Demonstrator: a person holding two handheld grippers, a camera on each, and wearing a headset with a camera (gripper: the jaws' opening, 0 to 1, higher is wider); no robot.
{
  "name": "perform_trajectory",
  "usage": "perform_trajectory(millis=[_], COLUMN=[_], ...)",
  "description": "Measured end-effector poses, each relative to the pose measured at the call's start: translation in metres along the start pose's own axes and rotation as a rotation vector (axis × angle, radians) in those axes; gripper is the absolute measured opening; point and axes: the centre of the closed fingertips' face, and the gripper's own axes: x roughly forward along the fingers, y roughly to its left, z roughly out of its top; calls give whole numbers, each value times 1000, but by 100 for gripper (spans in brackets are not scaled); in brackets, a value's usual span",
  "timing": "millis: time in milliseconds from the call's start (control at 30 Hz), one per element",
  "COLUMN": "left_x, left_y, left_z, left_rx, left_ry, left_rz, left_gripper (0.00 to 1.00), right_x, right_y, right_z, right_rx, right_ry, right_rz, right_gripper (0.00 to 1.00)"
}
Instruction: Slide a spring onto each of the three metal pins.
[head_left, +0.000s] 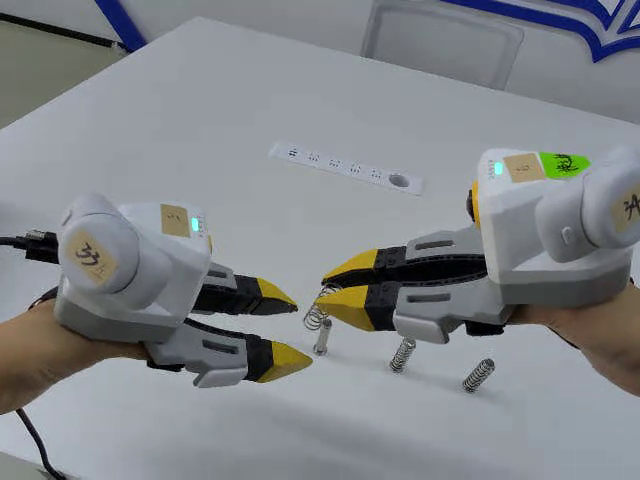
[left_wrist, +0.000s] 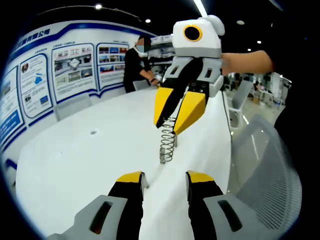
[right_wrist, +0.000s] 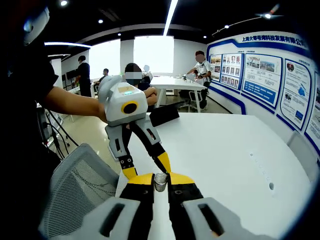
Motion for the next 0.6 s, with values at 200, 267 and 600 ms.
perform_trajectory(millis=[200, 267, 600], left_x=[-4, -7, -21], left_y=[15, 23, 32], left_z=[1, -2, -13], left_rx=[-29, -30, -76], left_ry=[-15, 1, -1], left_rz=[57, 107, 141], left_gripper=[47, 57, 74], right_x=[0, 2, 18], right_y=[-26, -32, -55], right_z=[-12, -16, -45], right_rx=[27, 48, 90], right_ry=[34, 39, 110], right_rz=[-87, -106, -164], right_gripper=[11, 11, 11])
